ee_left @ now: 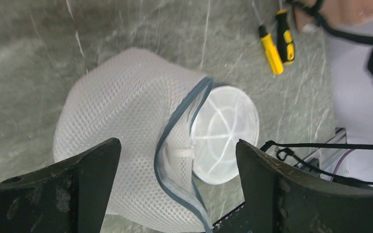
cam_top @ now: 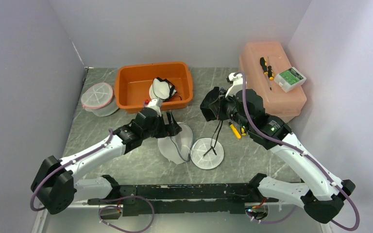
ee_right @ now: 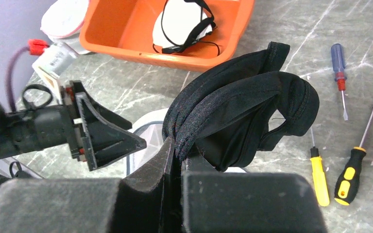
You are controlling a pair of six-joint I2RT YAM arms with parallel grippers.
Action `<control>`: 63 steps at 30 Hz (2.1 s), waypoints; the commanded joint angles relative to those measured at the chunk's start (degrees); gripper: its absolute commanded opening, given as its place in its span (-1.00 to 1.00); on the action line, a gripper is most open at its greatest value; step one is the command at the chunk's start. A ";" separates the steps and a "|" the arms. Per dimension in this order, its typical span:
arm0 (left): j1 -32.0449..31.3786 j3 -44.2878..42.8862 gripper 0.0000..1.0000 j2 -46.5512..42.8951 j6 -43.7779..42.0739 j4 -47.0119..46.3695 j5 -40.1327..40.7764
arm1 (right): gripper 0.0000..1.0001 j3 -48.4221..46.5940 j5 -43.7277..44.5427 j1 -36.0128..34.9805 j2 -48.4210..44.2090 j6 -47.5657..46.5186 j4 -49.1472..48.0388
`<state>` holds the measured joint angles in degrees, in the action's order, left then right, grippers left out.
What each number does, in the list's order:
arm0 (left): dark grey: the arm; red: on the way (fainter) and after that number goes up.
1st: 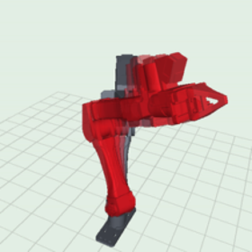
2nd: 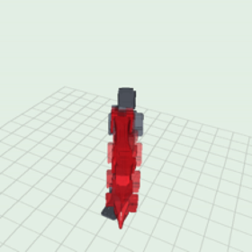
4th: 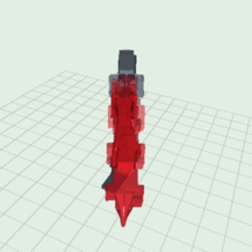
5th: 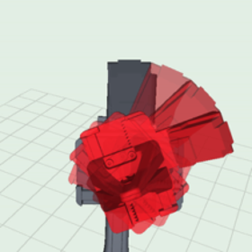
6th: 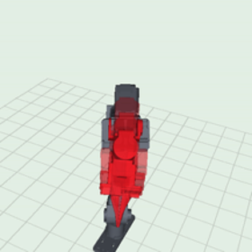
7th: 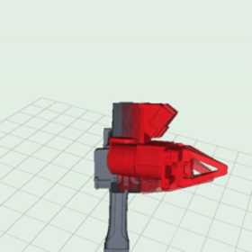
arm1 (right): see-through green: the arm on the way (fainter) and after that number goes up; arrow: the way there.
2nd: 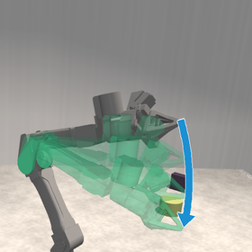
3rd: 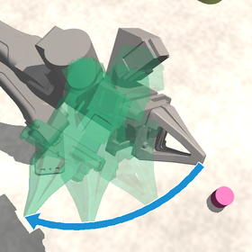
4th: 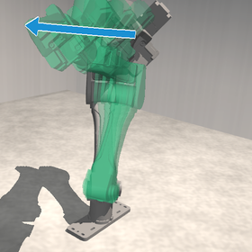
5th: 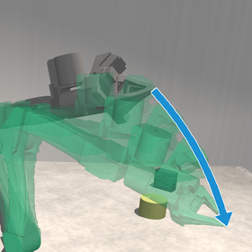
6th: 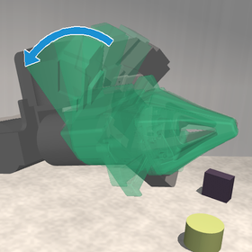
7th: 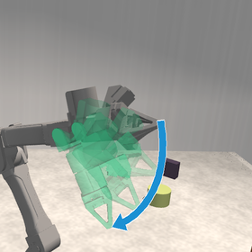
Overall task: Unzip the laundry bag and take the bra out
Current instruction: Pick up the bra from the laundry bag, then place the bra in the bin.
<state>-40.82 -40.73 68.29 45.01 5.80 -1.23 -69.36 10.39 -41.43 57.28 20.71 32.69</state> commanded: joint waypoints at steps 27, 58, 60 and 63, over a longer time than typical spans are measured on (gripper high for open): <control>-1.99 -9.07 0.88 -9.10 -36.36 -12.12 -6.85 | -1.00 -2.16 2.44 4.47 8.85 24.48 -8.43; -12.73 -14.65 0.07 13.29 -51.99 -37.48 15.24 | -1.00 2.22 -17.03 11.28 10.00 35.65 -13.61; -12.78 -14.17 -0.19 12.89 -51.75 -37.58 14.63 | -1.00 2.14 -17.56 11.28 10.21 35.47 -13.76; -12.73 -14.33 -0.60 12.51 -51.89 -36.59 13.76 | -0.97 2.28 -18.71 11.27 10.02 35.20 -14.54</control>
<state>-53.80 -54.37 81.93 -6.46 -28.51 12.23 -67.00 -5.43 -30.41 68.14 55.99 20.88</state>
